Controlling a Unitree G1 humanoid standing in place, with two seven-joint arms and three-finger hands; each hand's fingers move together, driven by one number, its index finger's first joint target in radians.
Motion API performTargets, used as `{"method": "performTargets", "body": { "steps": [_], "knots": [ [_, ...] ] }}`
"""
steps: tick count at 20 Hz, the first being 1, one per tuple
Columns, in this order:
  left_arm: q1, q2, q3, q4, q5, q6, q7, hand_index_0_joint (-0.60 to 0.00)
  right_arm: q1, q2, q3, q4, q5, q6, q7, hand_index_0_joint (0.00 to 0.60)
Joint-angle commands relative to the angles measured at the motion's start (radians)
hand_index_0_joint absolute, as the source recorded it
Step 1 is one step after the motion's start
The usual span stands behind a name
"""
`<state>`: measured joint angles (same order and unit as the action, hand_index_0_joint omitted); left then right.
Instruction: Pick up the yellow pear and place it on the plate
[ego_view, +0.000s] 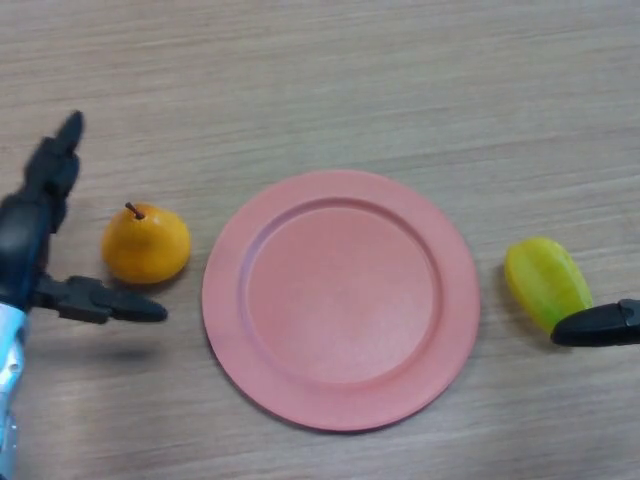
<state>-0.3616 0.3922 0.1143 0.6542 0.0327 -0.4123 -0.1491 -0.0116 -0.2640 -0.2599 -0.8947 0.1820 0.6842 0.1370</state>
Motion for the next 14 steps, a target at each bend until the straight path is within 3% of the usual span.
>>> {"method": "performTargets", "body": {
  "steps": [1,3,7,9,10,12,14],
  "knots": [
    [-0.073,0.035,0.039,0.012,-0.002,-0.192,0.044,0.0,-0.024,-0.027,-0.078,-0.064,0.001,-0.092,-0.042,0.0],
    [-0.099,0.026,0.017,0.079,0.007,-0.232,0.024,0.0,-0.037,-0.033,-0.096,-0.078,0.002,-0.078,-0.061,0.0],
    [-0.186,0.009,-0.001,0.263,0.07,-0.337,0.098,0.0,-0.023,-0.041,-0.122,-0.108,-0.02,-0.099,-0.058,0.0],
    [-0.2,0.009,-0.01,0.29,0.103,-0.324,0.139,-0.199,-0.024,-0.043,-0.124,-0.112,-0.028,-0.098,-0.059,0.0],
    [-0.21,0.011,-0.018,0.306,0.136,-0.308,0.177,-0.349,-0.023,-0.044,-0.132,-0.122,-0.031,-0.092,-0.058,0.0],
    [-0.235,0.02,-0.06,0.353,0.255,-0.281,0.254,-0.58,-0.015,-0.048,-0.165,-0.147,-0.035,-0.094,-0.049,0.0],
    [-0.252,0.024,-0.068,0.381,0.318,-0.301,0.297,-0.6,-0.012,-0.051,-0.171,-0.151,-0.034,-0.095,-0.057,0.0]
  ]
}}
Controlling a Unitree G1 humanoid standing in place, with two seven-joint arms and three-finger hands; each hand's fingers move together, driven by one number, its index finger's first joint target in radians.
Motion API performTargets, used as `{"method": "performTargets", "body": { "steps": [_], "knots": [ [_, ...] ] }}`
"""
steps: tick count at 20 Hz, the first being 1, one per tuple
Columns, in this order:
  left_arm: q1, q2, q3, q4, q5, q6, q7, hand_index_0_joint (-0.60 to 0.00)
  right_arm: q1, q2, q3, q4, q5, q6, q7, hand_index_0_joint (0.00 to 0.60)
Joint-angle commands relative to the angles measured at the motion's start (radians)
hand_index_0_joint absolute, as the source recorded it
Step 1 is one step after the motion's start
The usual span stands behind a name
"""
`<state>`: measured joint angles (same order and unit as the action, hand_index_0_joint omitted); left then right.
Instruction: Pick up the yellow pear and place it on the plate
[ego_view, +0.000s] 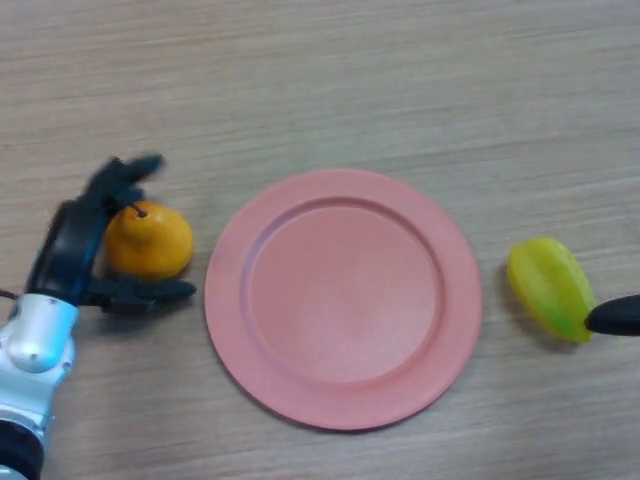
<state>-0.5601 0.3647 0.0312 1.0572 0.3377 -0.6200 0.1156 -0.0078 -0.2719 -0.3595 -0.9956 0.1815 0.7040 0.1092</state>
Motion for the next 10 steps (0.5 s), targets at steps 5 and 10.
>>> {"method": "performTargets", "body": {
  "steps": [5,10],
  "knots": [
    [-0.022,0.062,0.072,-0.126,-0.034,-0.034,0.04,-0.6,0.0,-0.087,-0.062,-0.052,-0.006,-0.128,-0.07,0.0],
    [0.083,0.067,0.126,-0.519,-0.24,0.143,-0.049,-0.6,0.028,-0.118,-0.045,-0.052,0.04,-0.136,-0.121,0.0]
  ]
}}
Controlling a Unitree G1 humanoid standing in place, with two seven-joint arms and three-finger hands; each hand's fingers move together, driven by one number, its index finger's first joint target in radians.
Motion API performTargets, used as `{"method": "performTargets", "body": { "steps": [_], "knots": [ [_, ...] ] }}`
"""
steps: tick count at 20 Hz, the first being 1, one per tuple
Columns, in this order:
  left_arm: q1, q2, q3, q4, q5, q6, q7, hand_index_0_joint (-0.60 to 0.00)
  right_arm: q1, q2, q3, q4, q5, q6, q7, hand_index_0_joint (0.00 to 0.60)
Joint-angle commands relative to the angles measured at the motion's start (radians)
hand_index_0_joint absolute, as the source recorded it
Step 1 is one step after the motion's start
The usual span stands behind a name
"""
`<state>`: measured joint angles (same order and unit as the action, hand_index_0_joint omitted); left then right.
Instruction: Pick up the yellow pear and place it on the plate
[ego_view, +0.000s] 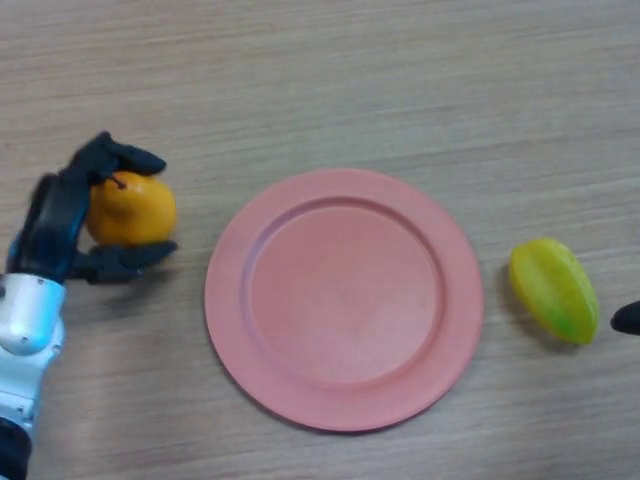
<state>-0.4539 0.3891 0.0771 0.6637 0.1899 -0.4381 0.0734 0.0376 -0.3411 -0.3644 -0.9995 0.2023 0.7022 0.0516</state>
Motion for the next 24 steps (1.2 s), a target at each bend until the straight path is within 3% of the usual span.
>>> {"method": "performTargets", "body": {
  "steps": [1,3,6,10,12,15,17,19,20,22,24],
  "knots": [
    [-0.001,0.035,0.076,-0.198,-0.096,-0.003,-0.008,-0.6,-0.014,-0.053,-0.039,-0.048,0.026,-0.138,-0.07,0.0],
    [0.053,-0.001,0.058,-0.396,-0.133,0.1,-0.05,-0.6,0.001,-0.058,-0.029,-0.048,0.03,-0.147,-0.083,0.0],
    [0.174,-0.083,-0.025,-0.719,-0.187,0.388,-0.209,-0.6,-0.012,-0.063,-0.011,-0.048,0.041,-0.131,-0.103,0.0],
    [0.215,-0.175,-0.137,-0.736,-0.107,0.403,-0.283,-0.6,-0.042,-0.047,0.006,-0.048,0.045,-0.087,-0.084,0.0],
    [0.23,-0.194,-0.198,-0.706,-0.054,0.36,-0.295,-0.6,-0.039,-0.057,-0.009,-0.048,0.033,-0.104,-0.069,0.0],
    [0.216,-0.198,-0.237,-0.689,-0.095,0.426,-0.299,-0.6,-0.012,-0.053,-0.038,-0.048,0.032,-0.129,-0.044,0.0],
    [0.205,-0.199,-0.249,-0.665,-0.115,0.364,-0.275,-0.6,0.02,-0.076,-0.067,-0.048,0.074,-0.148,-0.056,0.0],
    [0.197,-0.199,-0.258,-0.647,-0.12,0.337,-0.261,-0.4,0.033,-0.086,-0.08,-0.048,0.084,-0.158,-0.058,0.0],
    [0.192,-0.199,-0.266,-0.639,-0.122,0.341,-0.253,-0.25,0.039,-0.092,-0.087,-0.048,0.094,-0.158,-0.065,0.0],
    [0.173,-0.199,-0.291,-0.607,-0.065,0.342,-0.199,-0.019,0.045,-0.101,-0.105,-0.048,0.088,-0.167,-0.069,0.0],
    [0.177,-0.199,-0.299,-0.605,0.01,0.333,-0.178,0.0,0.036,-0.093,-0.103,-0.048,0.092,-0.178,-0.057,0.0]
  ]
}}
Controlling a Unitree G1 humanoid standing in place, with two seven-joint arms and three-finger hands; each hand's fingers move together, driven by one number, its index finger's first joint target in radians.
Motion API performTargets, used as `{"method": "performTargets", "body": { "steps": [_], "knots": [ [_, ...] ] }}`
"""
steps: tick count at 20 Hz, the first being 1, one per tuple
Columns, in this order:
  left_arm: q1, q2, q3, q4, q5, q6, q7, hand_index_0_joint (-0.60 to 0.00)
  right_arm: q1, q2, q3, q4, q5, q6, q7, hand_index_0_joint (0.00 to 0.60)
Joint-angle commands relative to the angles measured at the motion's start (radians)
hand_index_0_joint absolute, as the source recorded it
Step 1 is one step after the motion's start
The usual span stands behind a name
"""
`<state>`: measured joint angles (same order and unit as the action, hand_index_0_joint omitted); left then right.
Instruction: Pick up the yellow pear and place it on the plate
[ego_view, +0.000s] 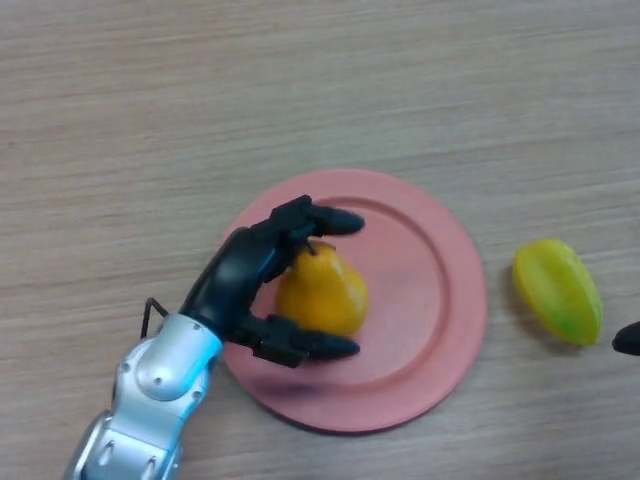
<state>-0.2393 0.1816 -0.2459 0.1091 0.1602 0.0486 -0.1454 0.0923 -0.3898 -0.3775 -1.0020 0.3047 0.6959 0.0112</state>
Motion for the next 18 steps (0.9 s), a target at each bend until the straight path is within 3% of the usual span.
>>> {"method": "performTargets", "body": {
  "steps": [1,7,10,12,14,18],
  "knots": [
    [-0.032,0.008,0.029,-0.06,0.053,-0.148,0.03,0.0,-0.013,-0.038,-0.084,-0.045,-0.013,-0.18,-0.01,0.0],
    [0.033,0.01,0.16,-0.243,0.065,-0.119,-0.063,0.0,-0.061,0.028,-0.011,-0.045,-0.045,-0.114,0.038,0.0],
    [0.072,0.048,0.243,-0.402,0.006,-0.096,-0.067,0.0,-0.109,0.083,0.047,-0.045,-0.089,-0.07,0.089,0.0],
    [0.092,0.078,0.307,-0.509,-0.068,-0.038,-0.089,0.0,-0.118,0.094,0.099,-0.029,-0.133,-0.069,0.126,0.0],
    [0.11,0.104,0.383,-0.594,-0.193,0.04,-0.12,0.0,-0.124,0.121,0.118,-0.022,-0.091,-0.035,0.142,0.0],
    [0.148,0.152,0.532,-0.72,-0.398,0.232,-0.113,0.0,-0.126,0.117,0.201,0.043,-0.102,-0.083,0.14,0.0]
  ]
}}
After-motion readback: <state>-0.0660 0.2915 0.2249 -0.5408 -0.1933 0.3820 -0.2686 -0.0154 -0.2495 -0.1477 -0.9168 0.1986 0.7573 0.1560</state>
